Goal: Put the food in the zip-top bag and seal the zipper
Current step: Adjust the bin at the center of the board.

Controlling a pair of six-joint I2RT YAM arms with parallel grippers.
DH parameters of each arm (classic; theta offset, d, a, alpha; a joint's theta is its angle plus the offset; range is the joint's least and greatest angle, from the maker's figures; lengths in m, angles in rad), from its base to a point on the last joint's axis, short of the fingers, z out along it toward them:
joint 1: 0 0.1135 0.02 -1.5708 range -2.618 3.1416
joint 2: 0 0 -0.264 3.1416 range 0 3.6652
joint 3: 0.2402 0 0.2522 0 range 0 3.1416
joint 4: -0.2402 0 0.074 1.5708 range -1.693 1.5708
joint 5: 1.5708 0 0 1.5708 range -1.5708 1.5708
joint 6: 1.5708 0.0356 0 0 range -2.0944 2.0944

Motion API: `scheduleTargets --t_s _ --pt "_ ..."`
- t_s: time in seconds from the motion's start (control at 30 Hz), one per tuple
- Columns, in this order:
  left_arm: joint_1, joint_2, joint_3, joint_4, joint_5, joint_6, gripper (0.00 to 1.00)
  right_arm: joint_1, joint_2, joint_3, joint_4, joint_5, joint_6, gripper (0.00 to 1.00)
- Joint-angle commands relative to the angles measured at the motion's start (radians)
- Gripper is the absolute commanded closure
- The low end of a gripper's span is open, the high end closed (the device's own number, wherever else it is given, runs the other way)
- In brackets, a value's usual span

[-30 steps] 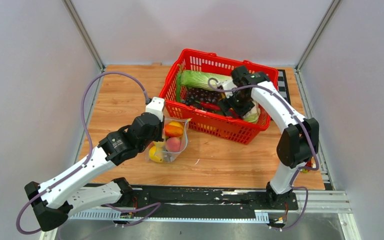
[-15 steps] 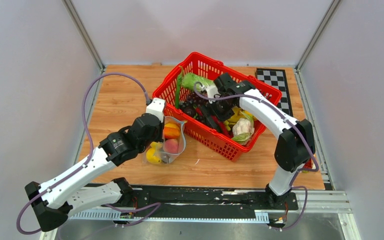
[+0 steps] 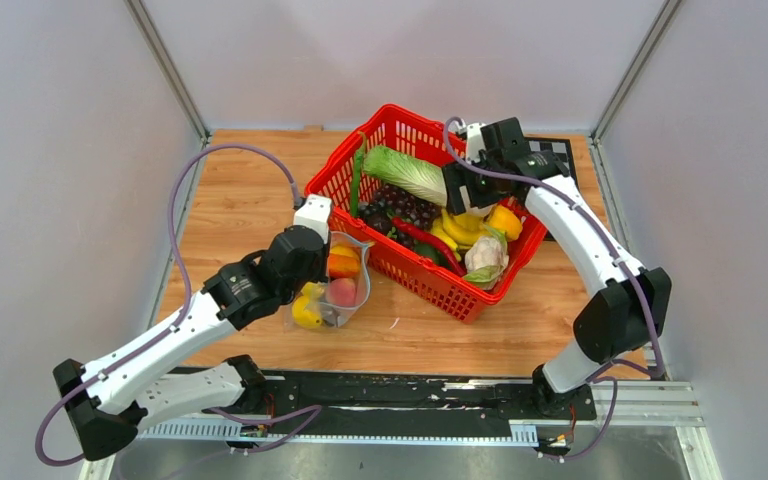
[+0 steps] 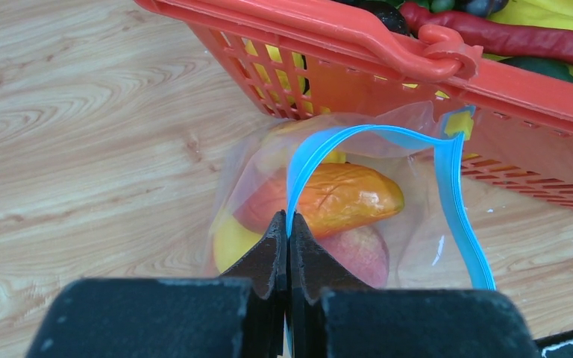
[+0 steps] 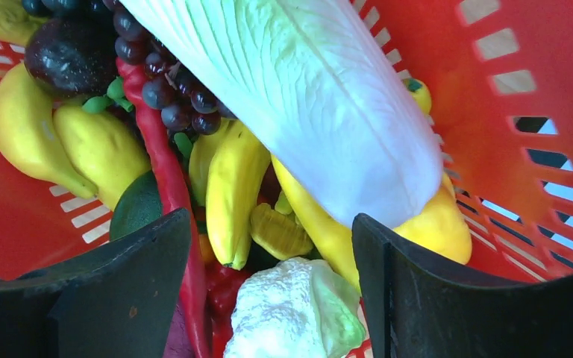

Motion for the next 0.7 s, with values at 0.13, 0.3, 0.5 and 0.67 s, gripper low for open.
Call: scheduleTargets --t_s 0.13,0.3,0.5,0.67 --pt "0.018 0.096 0.036 0.113 -0.014 0.006 1.00 0.019 0.026 -0.047 0.064 -0.177 0.005 0.31" --pt "0.090 0.194 0.091 0.200 0.064 0.011 1.00 0.030 0.049 -0.059 0.107 -0.245 0.023 0.39" --pt "0.130 0.296 0.176 0.257 0.098 0.040 1.00 0.064 0.118 -0.017 0.190 -0.215 0.061 0.40" --pt "0.173 0.402 0.257 0.305 0.136 0.072 1.00 0.062 0.234 0.075 0.277 -0.020 0.133 0.39"
